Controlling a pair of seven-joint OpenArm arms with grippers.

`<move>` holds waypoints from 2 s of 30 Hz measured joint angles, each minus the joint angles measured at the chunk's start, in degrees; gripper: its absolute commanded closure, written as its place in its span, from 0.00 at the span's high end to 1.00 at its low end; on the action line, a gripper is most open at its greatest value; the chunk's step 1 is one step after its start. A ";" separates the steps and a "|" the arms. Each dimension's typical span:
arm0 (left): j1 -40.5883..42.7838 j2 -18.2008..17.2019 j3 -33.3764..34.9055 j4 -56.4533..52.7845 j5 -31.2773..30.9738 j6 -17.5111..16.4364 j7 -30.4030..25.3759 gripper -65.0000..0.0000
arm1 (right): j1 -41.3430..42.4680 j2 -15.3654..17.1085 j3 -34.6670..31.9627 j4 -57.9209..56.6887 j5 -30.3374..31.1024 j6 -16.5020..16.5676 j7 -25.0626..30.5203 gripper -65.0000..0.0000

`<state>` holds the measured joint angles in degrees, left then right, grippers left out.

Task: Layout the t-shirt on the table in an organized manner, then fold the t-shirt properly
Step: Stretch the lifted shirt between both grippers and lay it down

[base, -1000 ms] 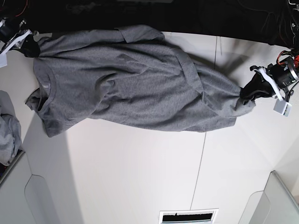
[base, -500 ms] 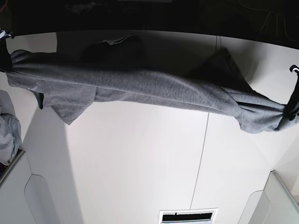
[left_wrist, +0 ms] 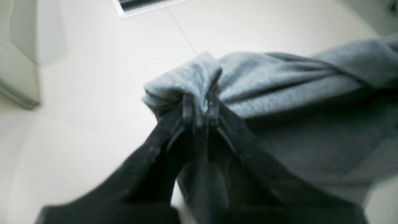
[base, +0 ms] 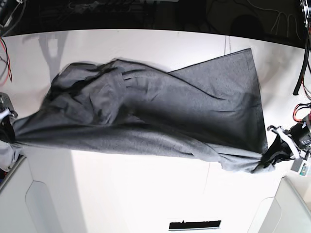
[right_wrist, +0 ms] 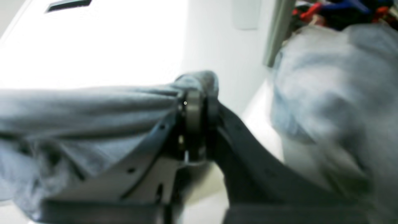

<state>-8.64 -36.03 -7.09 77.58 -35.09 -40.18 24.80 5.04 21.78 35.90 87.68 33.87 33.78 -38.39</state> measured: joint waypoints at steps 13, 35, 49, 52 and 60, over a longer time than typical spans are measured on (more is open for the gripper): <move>-8.33 2.51 8.20 -16.26 -8.59 0.74 13.40 0.38 | 5.44 -0.35 -4.48 -13.25 4.15 -1.86 -5.42 0.54; 12.57 12.24 7.06 9.77 -3.19 0.55 11.76 0.38 | -8.20 -6.93 -9.18 -9.53 6.16 -0.44 -7.80 0.52; 17.05 8.57 0.04 9.73 -2.29 0.52 9.81 0.38 | -8.24 -6.58 -11.39 -9.53 -0.55 -1.27 -2.82 0.52; 16.81 8.59 -0.72 9.75 -4.20 0.52 9.22 0.37 | -8.17 -6.38 -11.39 -9.53 2.49 -1.27 -2.75 0.52; 17.46 10.47 -0.59 9.73 1.03 0.52 5.51 0.00 | -8.17 -6.54 -13.97 -9.53 2.47 -1.27 -2.75 0.01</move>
<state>8.82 -25.56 -7.68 87.31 -34.06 -39.66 30.30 -3.14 15.25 21.93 78.15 36.34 32.51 -41.15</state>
